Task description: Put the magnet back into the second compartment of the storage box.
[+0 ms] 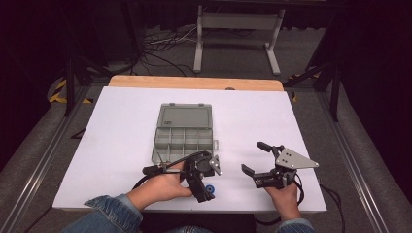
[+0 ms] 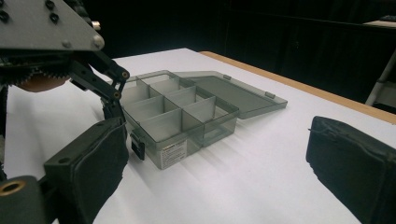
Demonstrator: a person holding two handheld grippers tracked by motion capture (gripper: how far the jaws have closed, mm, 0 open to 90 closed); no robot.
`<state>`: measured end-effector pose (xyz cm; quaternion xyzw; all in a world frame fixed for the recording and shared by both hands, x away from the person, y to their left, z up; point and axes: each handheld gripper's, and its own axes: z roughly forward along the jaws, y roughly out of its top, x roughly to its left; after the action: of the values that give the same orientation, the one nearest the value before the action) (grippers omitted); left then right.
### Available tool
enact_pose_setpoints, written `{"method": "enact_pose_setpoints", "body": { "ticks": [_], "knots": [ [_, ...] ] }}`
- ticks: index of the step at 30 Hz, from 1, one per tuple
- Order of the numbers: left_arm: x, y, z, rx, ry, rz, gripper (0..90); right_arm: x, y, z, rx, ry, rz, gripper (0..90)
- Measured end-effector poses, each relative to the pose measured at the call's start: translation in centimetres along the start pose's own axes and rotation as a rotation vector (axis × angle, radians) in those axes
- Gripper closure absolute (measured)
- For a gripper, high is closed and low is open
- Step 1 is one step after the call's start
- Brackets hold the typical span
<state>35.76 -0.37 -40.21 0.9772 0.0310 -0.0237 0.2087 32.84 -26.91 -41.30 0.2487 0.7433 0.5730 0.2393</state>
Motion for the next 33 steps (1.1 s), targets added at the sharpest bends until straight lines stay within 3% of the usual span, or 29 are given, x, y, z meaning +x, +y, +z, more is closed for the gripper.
{"method": "enact_pose_setpoints", "body": {
  "ticks": [14,23,33],
  "knots": [
    [0.1,-0.2,2.0,0.056,-0.037,0.006,11.9,0.0,0.0,0.0,0.001,0.003,0.002,5.9],
    [0.3,-0.3,2.5,0.062,-0.041,-0.001,16.9,0.0,0.0,0.0,-0.001,0.007,0.005,5.9],
    [0.1,-0.3,2.8,0.079,-0.012,0.015,39.8,0.0,0.0,0.0,0.002,0.007,0.002,5.9]
  ]
}}
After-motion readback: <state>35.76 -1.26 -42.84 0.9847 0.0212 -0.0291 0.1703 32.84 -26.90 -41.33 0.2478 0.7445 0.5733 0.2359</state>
